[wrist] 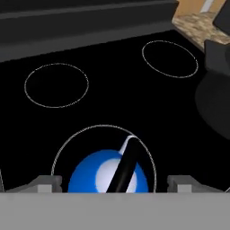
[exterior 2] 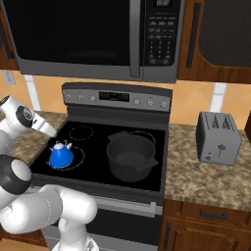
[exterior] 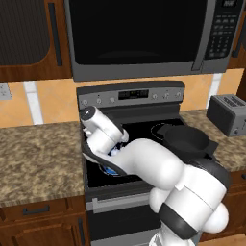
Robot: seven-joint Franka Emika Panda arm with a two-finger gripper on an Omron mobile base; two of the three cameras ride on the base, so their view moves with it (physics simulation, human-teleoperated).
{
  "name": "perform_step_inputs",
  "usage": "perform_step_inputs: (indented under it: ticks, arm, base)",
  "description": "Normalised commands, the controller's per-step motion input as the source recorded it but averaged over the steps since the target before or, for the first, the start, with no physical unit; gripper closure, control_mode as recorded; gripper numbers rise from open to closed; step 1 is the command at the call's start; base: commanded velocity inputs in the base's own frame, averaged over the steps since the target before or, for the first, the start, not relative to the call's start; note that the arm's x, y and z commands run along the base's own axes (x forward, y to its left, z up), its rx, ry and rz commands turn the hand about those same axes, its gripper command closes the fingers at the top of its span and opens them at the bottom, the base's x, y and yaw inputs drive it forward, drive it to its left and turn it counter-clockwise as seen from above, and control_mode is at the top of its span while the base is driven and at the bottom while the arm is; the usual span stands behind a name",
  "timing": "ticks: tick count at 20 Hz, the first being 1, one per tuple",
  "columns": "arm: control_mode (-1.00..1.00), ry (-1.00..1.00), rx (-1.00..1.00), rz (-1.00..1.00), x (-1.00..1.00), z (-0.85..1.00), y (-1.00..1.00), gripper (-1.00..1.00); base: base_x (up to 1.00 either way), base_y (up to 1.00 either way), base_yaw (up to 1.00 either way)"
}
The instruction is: Pick the kettle from the counter and place it on a stove burner. Then turn the burner on.
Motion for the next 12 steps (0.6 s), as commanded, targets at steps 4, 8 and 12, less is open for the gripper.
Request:
perform_step_inputs:
  ticks: [4,8,12]
  arm:
    - [-1.0,-0.32,0.07,0.05,0.13,0.79,0.0,-1.0]
    - [-1.0,-0.37,0.02,0.23,0.5,0.46,0.08,-1.0]
    - [-1.0,-0.16,0.0,0.23,0.69,0.36,0.26,-1.0]
  base:
    - [0.0,0.0,0.0]
    - [0.0,0.0,0.0]
    - [0.0,0.0,0.0]
